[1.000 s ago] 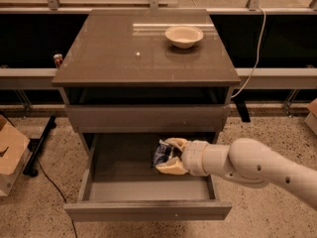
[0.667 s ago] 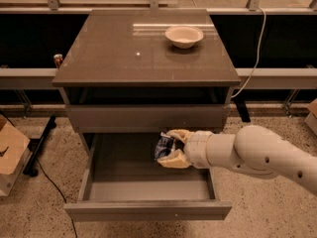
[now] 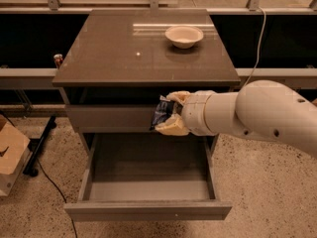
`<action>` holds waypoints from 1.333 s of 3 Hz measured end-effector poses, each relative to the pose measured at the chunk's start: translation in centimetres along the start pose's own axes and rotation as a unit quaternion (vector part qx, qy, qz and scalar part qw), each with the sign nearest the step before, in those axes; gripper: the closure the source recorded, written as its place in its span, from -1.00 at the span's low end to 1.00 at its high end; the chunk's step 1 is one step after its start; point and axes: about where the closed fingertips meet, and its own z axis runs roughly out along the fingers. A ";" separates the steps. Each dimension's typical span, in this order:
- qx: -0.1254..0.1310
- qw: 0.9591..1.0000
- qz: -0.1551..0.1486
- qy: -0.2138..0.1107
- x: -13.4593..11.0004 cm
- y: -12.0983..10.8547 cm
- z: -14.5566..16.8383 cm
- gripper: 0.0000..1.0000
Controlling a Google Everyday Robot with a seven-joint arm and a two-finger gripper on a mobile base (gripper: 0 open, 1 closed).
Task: Pick rxbar blueberry from middle drawer and place on counter
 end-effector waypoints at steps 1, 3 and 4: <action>0.000 1.000 -0.001 -0.001 -0.1 0.0 0.0 1.00; 0.013 0.996 -0.072 -0.048 -6.8 -3.5 0.6 1.00; 0.017 0.993 -0.097 -0.061 -9.5 -5.7 1.5 1.00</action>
Offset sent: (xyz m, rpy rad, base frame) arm 0.0323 0.0292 0.0685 0.0119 -0.1661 0.0738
